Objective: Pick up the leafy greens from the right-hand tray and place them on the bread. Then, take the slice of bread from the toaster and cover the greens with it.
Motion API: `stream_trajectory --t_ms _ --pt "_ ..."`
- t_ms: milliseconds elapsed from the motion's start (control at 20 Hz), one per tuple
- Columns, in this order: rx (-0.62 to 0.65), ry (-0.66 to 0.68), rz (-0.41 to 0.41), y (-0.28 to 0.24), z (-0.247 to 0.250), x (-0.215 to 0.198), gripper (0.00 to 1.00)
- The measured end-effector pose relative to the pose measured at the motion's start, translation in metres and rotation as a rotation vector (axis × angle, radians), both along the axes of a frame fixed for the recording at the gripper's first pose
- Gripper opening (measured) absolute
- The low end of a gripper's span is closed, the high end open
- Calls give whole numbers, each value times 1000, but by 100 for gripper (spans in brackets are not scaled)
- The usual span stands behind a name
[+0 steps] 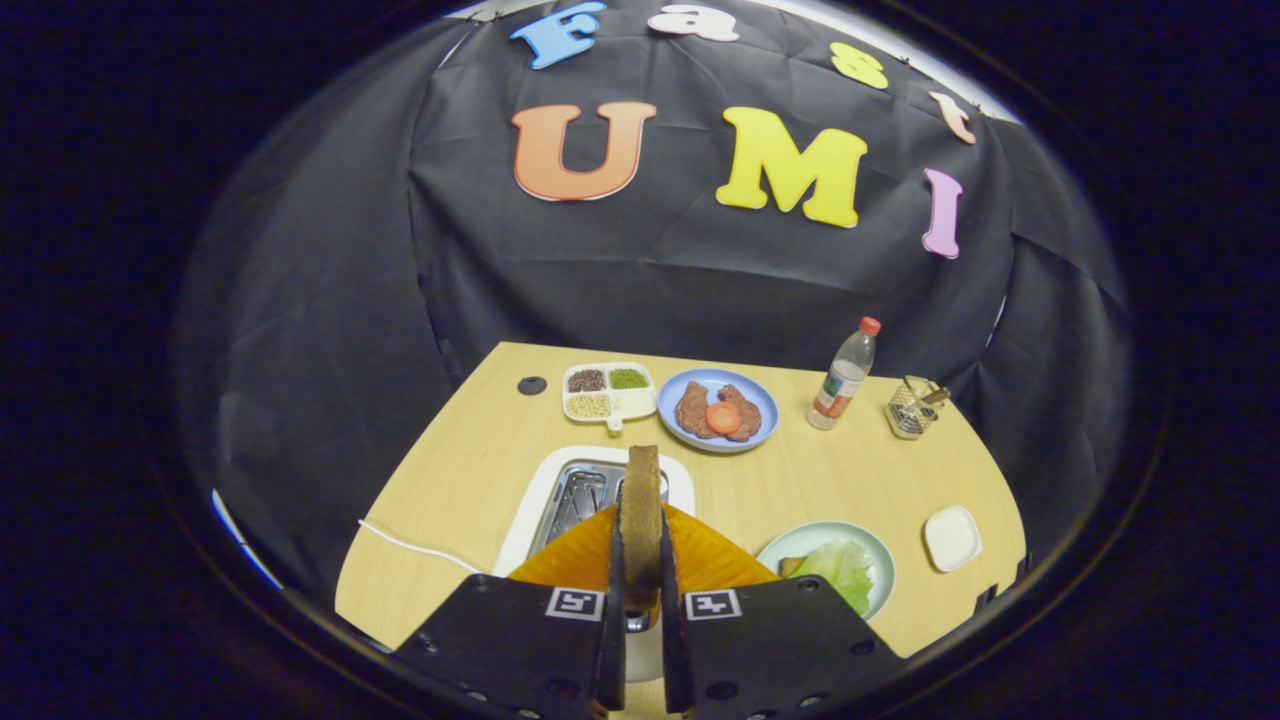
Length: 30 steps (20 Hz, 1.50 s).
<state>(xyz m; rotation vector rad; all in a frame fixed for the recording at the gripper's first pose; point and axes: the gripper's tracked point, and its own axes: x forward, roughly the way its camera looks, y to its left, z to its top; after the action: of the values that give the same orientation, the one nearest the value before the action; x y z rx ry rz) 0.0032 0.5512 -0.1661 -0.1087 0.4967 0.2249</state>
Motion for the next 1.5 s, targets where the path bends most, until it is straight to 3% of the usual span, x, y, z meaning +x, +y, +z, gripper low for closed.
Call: stream_trajectory --t_ms 250,450,850,1100,1500 --pt "79 -32 -9 -25 37 -3 15" --pt "164 -62 -74 -70 51 9 15" --pt "173 69 -215 -169 -27 51 15" --pt "269 155 -174 -182 -65 61 15" --pt "322 248 -206 -182 -102 68 15"
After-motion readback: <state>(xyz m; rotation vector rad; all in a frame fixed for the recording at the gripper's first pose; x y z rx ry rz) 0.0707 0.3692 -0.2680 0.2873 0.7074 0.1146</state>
